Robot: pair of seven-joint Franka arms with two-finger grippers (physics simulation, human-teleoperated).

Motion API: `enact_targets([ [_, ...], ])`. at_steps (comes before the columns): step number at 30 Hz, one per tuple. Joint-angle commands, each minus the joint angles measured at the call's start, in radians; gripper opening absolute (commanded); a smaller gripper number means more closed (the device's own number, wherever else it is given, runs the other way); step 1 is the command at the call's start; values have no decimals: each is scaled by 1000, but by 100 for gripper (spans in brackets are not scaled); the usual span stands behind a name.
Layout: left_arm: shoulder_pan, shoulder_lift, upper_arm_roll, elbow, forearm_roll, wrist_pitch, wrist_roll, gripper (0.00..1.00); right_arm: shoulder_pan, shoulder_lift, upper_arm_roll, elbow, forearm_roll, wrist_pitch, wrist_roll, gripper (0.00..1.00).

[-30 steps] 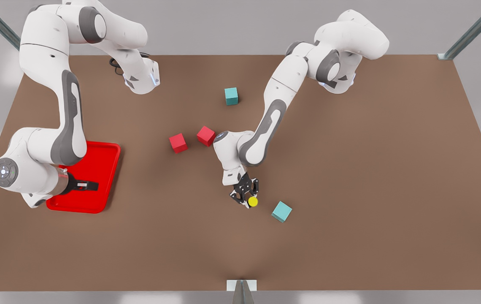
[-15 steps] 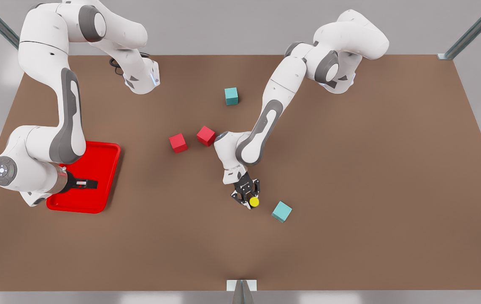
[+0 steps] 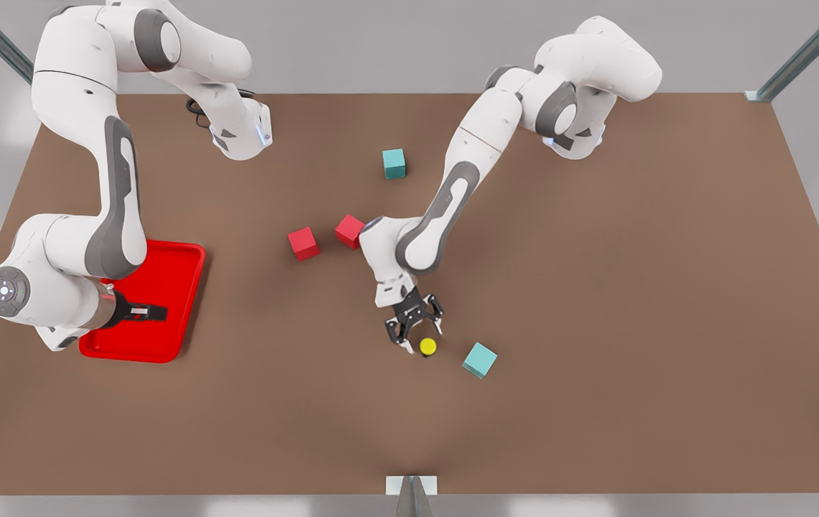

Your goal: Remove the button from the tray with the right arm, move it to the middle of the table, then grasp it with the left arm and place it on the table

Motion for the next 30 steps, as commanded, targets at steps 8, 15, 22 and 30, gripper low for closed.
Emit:
enact_targets([
  [8, 131, -437, -72, -208, -184, -162, 504, 100, 2, 35, 1, 91, -2, -109, -9, 100],
  [15, 720, -606, -557, -302, -418, -335, 1560, 100, -3, -26, 6, 54, 3, -61, -10, 100],
  [22, 769, -932, -247, -346, -862, -728, 2193, 100, -1, -90, 11, -39, -5, 12, -13, 100],
  [30, 846, -983, -224, -463, -877, -558, 2169, 100, -1, -41, 11, 37, -5, -34, -13, 100],
])
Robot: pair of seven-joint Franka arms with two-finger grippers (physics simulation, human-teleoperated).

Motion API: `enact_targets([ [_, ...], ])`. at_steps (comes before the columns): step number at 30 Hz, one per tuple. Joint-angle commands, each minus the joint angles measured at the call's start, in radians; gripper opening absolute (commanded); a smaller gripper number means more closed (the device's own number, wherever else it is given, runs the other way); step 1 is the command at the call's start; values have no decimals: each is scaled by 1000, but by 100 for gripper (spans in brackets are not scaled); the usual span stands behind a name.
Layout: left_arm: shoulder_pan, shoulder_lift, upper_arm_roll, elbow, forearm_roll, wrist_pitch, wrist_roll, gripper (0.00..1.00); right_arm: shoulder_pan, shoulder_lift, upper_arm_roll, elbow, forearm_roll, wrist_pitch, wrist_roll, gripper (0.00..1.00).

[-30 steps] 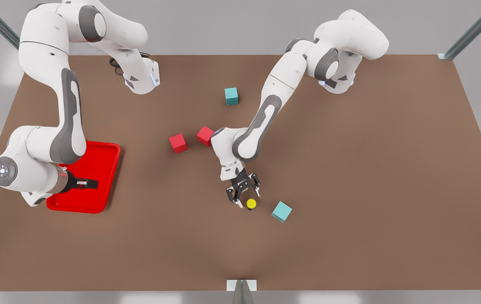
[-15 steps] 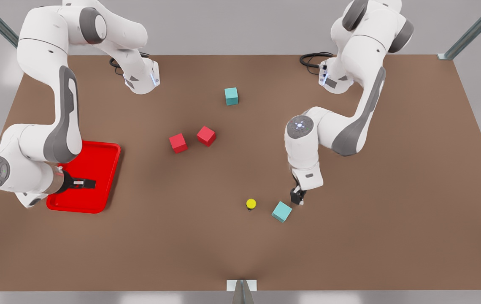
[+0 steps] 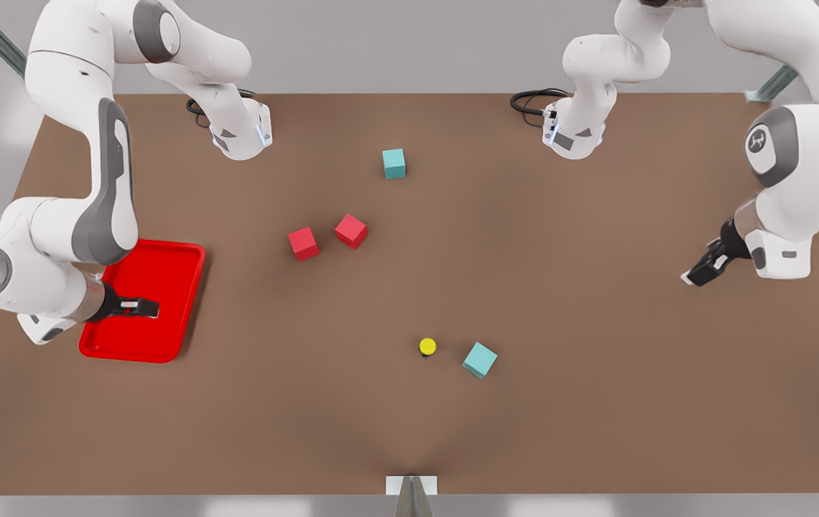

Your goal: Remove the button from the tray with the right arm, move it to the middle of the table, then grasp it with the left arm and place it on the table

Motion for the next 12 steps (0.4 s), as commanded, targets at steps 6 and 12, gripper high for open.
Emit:
enact_targets([
  [6, -107, 7, -1, 11, -11, -42, 760, 100, 4, 1, 0, 4, -1, -18, -1, 100],
  [12, -108, 23, -1, 23, -9, -42, 760, 100, 4, 4, 0, 4, -1, -16, -3, 100],
])
